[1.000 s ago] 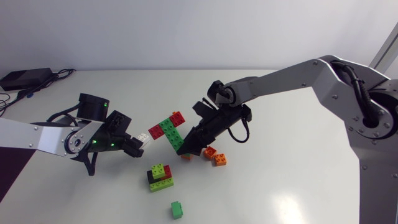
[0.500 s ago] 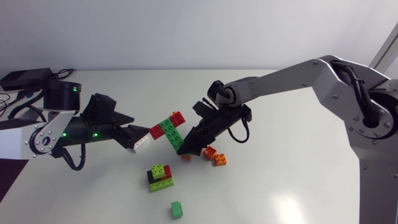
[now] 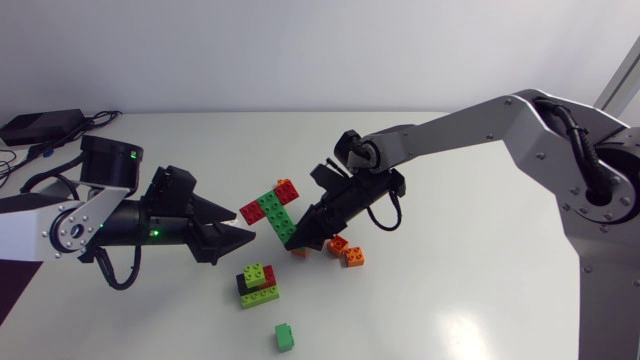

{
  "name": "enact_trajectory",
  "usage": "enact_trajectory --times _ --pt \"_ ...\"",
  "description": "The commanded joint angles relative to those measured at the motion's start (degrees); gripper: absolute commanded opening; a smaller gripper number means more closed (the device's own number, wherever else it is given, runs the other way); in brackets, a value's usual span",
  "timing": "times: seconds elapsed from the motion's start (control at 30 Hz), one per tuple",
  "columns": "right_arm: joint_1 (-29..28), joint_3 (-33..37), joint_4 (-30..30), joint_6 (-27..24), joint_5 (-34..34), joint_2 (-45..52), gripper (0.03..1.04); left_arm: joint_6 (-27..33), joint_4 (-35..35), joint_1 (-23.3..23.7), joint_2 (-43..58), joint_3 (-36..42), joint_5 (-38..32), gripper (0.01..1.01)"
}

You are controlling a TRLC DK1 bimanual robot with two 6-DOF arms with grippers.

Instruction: Disassemble duplo

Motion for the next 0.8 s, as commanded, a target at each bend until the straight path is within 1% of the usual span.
enact_trajectory --times 0.0,0.07,0.23,0.57,0.63,0.7,0.77 --pt "0.3 -1.7 0.4 0.5 -0.1 -1.7 0.25 1.1 -0.9 0.8 -1.6 -0.8 2.5 0.892" --pt "0.5 -1.8 0.3 0.5 -0.1 -1.8 0.25 1.1 -1.1 1.2 -2.2 -0.9 4.3 0.851" --pt "1.8 -2.6 0.4 0.3 0.3 -2.6 0.25 1.1 -1.5 1.3 -2.2 -0.8 6.2 0.849" --pt "2.6 -3.6 0.5 -0.3 0.4 -3.7 0.25 1.1 -1.7 0.8 -1.0 -0.4 6.3 0.844" --pt "2.9 -3.8 0.6 -0.3 0.4 -3.8 0.25 1.1 -1.7 0.8 -0.9 -0.3 6.3 0.807" --pt "3.0 -3.8 0.6 -0.3 0.4 -3.7 0.25 1.1 -1.7 0.8 -1.0 -0.3 6.3 0.805" --pt "3.3 -3.8 0.8 -0.3 0.6 -3.6 0.25 1.1 -1.7 0.8 -1.1 -0.3 6.6 0.716"
